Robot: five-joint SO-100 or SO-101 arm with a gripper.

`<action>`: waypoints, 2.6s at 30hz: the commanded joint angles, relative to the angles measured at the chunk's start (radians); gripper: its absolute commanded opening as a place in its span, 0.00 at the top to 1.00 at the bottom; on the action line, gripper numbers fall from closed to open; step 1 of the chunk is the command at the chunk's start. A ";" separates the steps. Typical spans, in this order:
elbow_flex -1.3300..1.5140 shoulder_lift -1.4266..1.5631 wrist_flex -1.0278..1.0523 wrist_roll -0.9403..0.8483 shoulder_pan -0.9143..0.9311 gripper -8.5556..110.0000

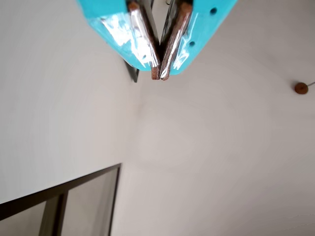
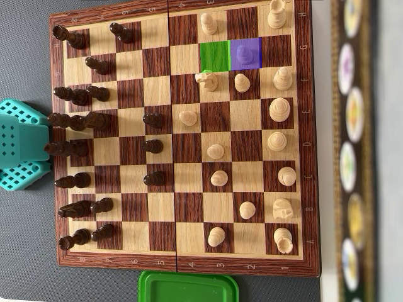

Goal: Play chess

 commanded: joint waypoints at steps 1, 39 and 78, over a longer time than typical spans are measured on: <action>0.020 -0.008 0.000 0.005 0.002 0.91; 0.020 -0.011 0.000 0.005 0.003 0.91; -0.164 -0.011 1.150 -0.006 -0.187 0.91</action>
